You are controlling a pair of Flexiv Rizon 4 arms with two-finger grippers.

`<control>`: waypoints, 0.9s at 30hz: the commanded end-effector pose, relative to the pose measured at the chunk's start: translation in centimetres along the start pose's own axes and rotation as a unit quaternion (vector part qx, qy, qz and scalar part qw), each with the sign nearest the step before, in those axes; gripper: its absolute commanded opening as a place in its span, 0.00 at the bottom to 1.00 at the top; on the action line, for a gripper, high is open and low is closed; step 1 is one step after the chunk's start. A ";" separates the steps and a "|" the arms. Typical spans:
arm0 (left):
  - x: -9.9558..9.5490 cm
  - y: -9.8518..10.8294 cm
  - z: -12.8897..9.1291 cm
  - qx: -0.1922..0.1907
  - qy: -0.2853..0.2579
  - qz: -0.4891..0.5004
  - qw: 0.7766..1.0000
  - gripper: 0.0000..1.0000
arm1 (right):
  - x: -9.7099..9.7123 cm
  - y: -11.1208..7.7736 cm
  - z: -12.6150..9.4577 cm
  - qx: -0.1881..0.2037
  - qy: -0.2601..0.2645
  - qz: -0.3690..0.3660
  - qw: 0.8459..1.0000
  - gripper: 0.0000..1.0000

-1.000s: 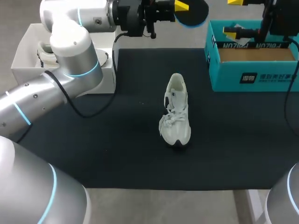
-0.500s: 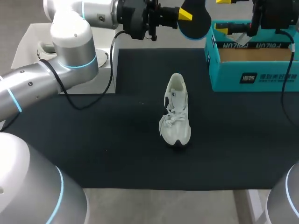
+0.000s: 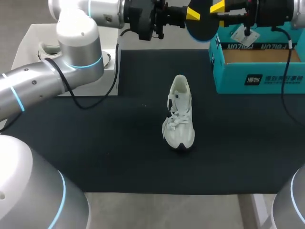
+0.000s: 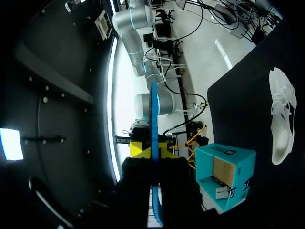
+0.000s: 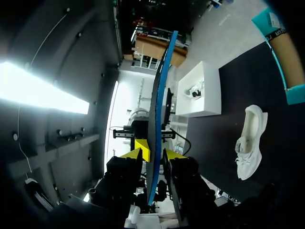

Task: Take the shoe out of the shoebox, open the shoe tongue, remove and reinsert the insole, then place the shoe into the shoebox

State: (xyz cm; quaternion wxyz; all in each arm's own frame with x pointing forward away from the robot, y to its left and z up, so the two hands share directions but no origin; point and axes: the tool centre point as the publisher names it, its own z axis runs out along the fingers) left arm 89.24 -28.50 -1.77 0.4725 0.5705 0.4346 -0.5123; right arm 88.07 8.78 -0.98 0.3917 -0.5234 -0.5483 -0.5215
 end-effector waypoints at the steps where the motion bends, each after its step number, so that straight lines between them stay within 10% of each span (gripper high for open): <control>1: 0.0 0.4 0.5 0.000 -0.003 0.003 1.000 0.00 | 0.0 0.1 0.4 0.003 -0.002 0.002 1.000 0.27; 16: -0.2 0.3 0.7 -0.002 -0.018 -0.013 1.000 0.00 | -0.6 -0.1 0.8 0.009 0.003 0.005 1.000 0.00; 18: -0.2 0.3 0.6 -0.011 -0.030 -0.022 0.999 0.91 | -0.6 -0.1 0.8 0.009 0.011 0.002 1.000 0.00; 27: 1.1 -0.6 -3.9 -0.021 0.004 -0.035 0.999 1.00 | -0.1 0.0 0.0 -0.001 0.013 -0.017 1.000 0.00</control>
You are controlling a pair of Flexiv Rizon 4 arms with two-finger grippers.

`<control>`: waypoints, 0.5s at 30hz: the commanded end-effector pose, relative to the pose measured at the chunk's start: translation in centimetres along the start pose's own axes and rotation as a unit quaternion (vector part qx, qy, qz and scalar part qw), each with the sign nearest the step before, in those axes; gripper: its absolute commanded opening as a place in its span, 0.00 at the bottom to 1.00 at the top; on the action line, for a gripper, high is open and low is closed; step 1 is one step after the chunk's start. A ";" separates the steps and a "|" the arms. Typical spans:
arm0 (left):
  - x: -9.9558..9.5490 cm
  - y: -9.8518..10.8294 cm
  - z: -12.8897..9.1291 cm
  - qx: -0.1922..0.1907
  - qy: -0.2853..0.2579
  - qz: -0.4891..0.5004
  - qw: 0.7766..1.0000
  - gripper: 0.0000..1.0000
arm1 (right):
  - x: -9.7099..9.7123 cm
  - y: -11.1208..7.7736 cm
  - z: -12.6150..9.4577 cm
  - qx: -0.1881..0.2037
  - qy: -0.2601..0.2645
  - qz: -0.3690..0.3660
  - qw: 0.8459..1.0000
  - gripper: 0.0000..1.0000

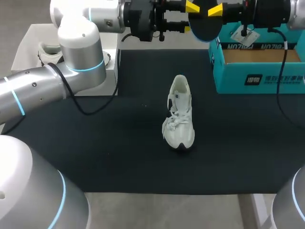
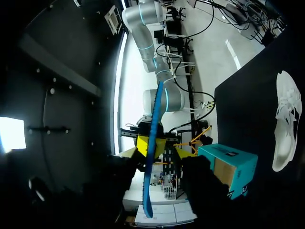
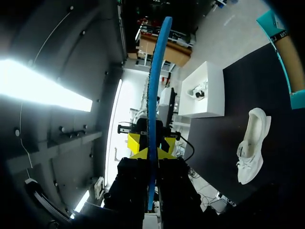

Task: Take the shoe out of the shoebox, open the shoe tongue, remove and reinsert the insole, then place the shoe into the shoebox

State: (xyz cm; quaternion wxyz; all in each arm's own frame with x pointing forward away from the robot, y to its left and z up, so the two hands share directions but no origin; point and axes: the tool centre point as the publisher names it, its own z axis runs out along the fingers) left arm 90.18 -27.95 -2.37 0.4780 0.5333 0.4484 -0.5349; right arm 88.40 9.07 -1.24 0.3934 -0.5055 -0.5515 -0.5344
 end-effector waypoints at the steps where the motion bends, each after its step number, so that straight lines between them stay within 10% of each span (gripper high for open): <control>1: 0.5 -1.4 -4.2 -0.007 0.045 -0.006 0.999 1.00 | 0.1 -0.3 -0.5 -0.004 -0.004 -0.001 1.000 0.00; 15: 2.7 -6.5 -15.7 -0.023 0.163 -0.038 0.986 1.00 | 0.6 0.1 -0.9 -0.009 -0.011 -0.011 1.000 0.00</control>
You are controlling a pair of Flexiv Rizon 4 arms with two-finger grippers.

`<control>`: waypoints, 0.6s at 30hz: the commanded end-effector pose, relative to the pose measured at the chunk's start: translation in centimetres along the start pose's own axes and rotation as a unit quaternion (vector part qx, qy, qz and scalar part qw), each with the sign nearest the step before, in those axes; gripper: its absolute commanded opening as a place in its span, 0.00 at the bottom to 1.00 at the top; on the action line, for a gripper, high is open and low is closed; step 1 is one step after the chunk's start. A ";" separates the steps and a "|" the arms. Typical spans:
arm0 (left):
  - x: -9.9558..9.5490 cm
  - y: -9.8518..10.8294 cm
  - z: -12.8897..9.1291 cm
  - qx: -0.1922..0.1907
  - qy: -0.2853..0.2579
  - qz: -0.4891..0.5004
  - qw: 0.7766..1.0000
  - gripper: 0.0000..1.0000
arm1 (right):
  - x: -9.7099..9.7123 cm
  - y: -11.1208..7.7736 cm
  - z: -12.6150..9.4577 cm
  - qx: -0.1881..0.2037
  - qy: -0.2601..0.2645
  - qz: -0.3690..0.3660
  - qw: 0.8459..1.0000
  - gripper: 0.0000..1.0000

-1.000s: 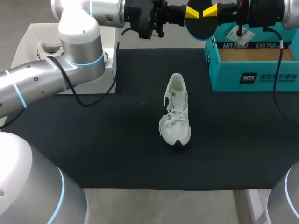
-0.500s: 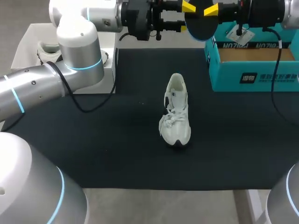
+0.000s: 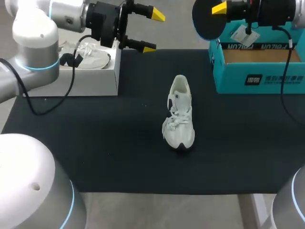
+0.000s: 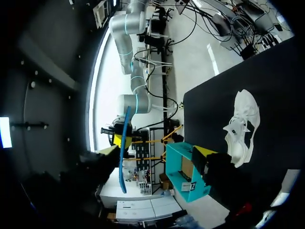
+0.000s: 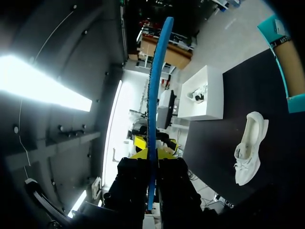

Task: Take the shoe out of the shoebox, open the shoe tongue, remove and reinsert the insole, then place the shoe into the shoebox

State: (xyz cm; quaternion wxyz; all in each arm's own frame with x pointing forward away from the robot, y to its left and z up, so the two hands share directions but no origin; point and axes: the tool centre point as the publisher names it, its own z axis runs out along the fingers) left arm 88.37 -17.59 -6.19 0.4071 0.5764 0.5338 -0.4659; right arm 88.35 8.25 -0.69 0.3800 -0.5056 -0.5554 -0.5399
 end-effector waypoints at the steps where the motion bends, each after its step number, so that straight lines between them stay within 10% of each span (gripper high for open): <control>1: 1.3 -3.5 -6.4 -0.004 0.033 -0.007 0.999 1.00 | 0.3 0.0 0.0 -0.003 -0.006 -0.001 1.000 0.00; 11: 5.7 -5.7 -13.7 -0.053 0.110 -0.004 0.993 1.00 | 0.9 0.1 -0.2 -0.031 -0.014 -0.048 0.998 0.00; 18: 6.6 -5.4 -14.9 -0.072 0.116 -0.036 0.990 1.00 | 1.2 0.5 0.4 -0.031 -0.041 -0.161 0.986 0.00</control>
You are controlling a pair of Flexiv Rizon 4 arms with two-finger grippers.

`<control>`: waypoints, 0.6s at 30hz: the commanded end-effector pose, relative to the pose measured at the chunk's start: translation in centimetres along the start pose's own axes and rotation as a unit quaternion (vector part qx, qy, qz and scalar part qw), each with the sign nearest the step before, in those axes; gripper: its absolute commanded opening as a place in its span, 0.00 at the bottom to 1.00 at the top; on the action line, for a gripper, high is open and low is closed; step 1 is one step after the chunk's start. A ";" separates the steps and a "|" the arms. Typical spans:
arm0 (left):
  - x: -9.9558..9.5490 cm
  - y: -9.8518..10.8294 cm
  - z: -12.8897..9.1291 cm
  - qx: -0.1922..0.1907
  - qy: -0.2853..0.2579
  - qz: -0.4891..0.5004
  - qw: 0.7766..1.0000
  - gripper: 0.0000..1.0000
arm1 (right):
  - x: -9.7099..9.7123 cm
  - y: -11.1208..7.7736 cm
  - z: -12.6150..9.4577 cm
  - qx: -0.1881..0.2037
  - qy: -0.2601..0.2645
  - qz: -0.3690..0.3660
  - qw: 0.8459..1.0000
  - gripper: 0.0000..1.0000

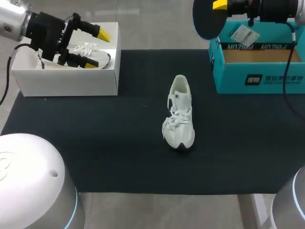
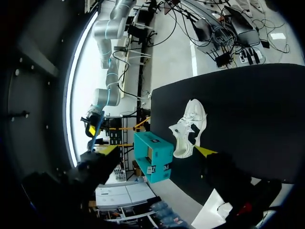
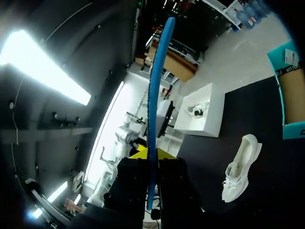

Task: Take the shoe out of the shoebox, open the shoe tongue, remove and reinsert the insole, then place the shoe into the shoebox

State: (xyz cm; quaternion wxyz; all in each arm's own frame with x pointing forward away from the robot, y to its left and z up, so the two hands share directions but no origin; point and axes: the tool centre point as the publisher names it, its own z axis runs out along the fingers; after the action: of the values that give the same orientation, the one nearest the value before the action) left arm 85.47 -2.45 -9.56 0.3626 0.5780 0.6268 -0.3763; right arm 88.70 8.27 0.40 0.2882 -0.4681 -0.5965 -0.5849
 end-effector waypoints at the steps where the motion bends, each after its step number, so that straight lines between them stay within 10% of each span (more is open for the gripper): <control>1: 0.1 -1.0 -1.5 -0.007 0.002 0.001 1.000 1.00 | 0.1 0.0 0.6 0.007 -0.021 -0.065 0.998 0.00; 18: 0.1 -1.0 -1.5 -0.007 0.002 0.001 1.000 1.00 | -0.9 1.5 1.5 -0.031 -0.088 -0.131 0.987 0.00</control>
State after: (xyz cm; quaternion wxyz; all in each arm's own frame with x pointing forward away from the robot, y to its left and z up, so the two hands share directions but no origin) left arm 84.43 -1.11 -8.99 0.3678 0.5754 0.6290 -0.3716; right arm 90.62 8.97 -0.63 0.1456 -0.4357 -0.6530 -0.6021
